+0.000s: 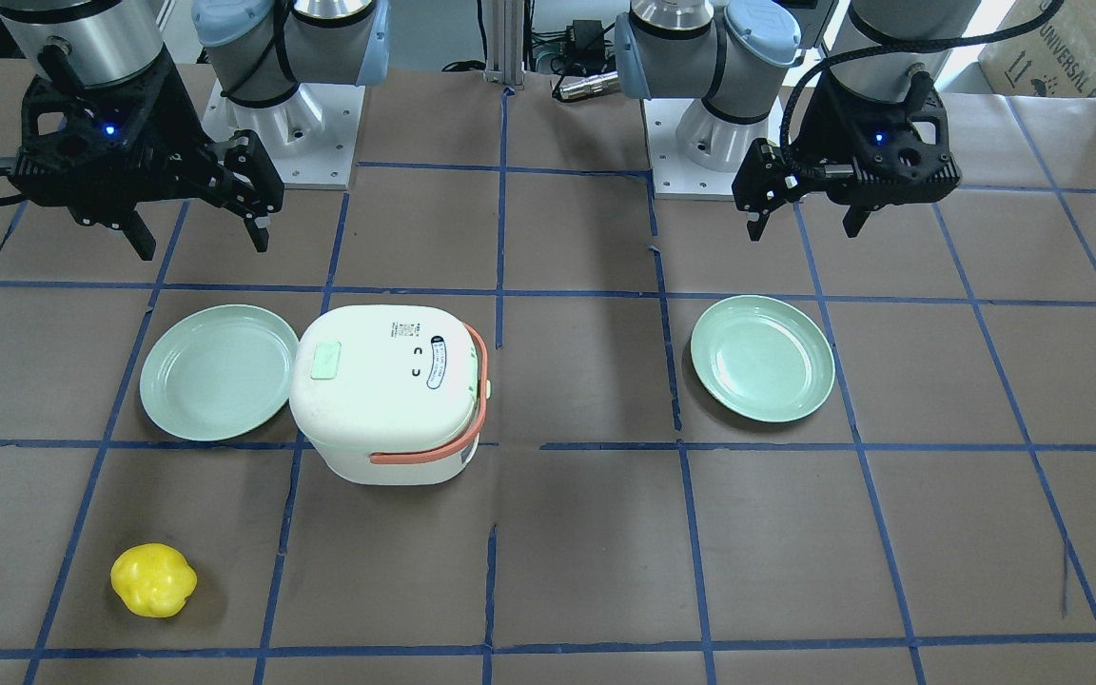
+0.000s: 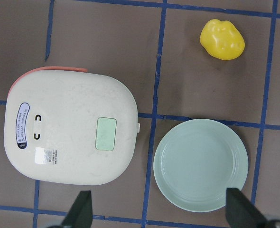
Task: Press rice cooker button
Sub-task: 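Move the right gripper toward the rice cooker's green lid button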
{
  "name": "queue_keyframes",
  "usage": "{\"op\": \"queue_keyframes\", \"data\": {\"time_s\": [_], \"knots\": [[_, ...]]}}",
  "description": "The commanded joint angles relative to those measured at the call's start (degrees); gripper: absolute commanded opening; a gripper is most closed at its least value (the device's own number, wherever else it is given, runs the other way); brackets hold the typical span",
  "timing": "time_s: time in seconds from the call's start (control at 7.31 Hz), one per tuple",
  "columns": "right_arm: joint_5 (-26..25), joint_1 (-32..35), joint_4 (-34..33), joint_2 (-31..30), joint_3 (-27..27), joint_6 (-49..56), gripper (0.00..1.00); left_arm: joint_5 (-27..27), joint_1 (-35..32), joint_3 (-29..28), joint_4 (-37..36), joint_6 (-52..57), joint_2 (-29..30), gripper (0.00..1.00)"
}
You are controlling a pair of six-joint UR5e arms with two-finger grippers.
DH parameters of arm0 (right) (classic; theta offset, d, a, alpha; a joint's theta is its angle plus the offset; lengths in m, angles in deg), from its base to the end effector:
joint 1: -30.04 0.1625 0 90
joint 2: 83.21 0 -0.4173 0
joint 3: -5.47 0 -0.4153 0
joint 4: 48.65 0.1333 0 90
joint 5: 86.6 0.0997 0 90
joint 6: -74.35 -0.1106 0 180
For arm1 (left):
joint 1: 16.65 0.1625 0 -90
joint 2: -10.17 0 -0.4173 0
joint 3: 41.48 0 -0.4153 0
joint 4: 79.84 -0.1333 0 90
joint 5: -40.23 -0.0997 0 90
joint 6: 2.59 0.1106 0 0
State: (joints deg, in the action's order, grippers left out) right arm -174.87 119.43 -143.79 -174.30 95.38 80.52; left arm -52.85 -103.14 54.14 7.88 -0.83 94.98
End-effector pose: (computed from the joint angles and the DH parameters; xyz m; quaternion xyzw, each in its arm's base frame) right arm 0.1311 -0.5200 0.4894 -0.0493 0.9972 -0.0559 0.0118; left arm -0.0977 -0.4876 0.4678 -0.0157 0.9994 -0.0149 0.0276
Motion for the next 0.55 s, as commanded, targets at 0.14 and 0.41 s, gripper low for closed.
{"op": "queue_keyframes", "data": {"time_s": [0.14,0.41], "knots": [[0.3,0.1,-0.3,0.1,-0.1,-0.6,0.07,0.0,0.0,0.0,0.0,0.0,0.0,1.0],[0.2,0.4,-2.3,2.5,0.1,-0.5,0.07,0.0,0.0,0.0,0.0,0.0,0.0,1.0]]}}
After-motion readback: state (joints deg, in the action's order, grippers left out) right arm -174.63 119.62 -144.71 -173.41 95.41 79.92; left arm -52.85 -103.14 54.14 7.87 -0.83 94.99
